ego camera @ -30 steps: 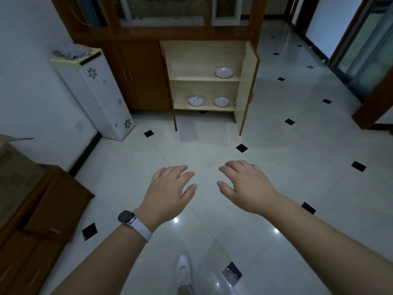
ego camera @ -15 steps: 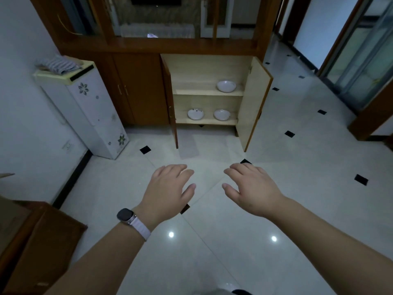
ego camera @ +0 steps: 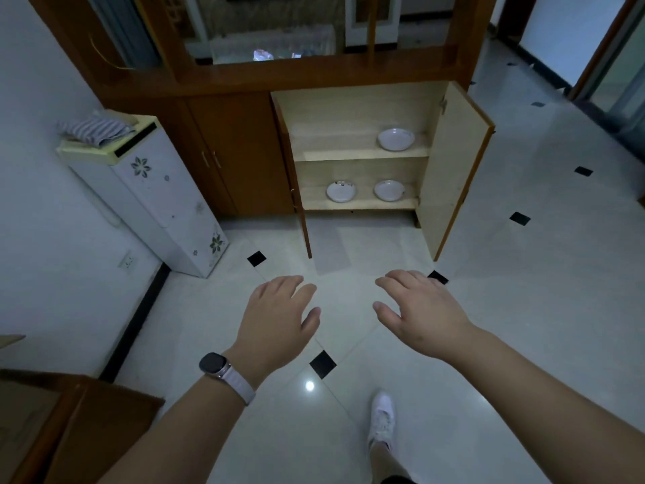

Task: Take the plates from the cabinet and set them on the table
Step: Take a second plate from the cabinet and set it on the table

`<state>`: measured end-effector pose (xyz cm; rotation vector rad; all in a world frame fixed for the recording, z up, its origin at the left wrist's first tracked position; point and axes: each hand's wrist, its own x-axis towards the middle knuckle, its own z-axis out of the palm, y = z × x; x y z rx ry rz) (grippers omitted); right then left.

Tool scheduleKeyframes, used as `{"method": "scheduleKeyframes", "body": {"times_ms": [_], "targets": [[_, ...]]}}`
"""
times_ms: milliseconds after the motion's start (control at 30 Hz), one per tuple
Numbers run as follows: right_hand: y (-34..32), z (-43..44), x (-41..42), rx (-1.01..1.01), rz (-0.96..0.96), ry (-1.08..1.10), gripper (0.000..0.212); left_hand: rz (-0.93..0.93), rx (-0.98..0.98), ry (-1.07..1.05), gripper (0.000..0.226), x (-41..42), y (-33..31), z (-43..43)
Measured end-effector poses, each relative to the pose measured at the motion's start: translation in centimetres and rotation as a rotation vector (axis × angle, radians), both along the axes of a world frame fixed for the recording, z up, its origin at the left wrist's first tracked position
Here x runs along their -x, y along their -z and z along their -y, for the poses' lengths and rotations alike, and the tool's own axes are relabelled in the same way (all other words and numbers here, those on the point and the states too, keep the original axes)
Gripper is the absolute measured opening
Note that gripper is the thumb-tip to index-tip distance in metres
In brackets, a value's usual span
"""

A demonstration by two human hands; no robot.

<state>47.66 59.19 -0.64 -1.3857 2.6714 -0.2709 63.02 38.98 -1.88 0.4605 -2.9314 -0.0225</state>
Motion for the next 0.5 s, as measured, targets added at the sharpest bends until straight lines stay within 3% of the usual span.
{"method": "scheduleKeyframes", "body": {"times_ms": [500], "targets": [[-2.7, 5.2, 24.3, 0.017, -0.017, 0.083, 0.050, 0.057, 0.059, 0.103, 0.047, 25.3, -2.7, 6.7]]}}
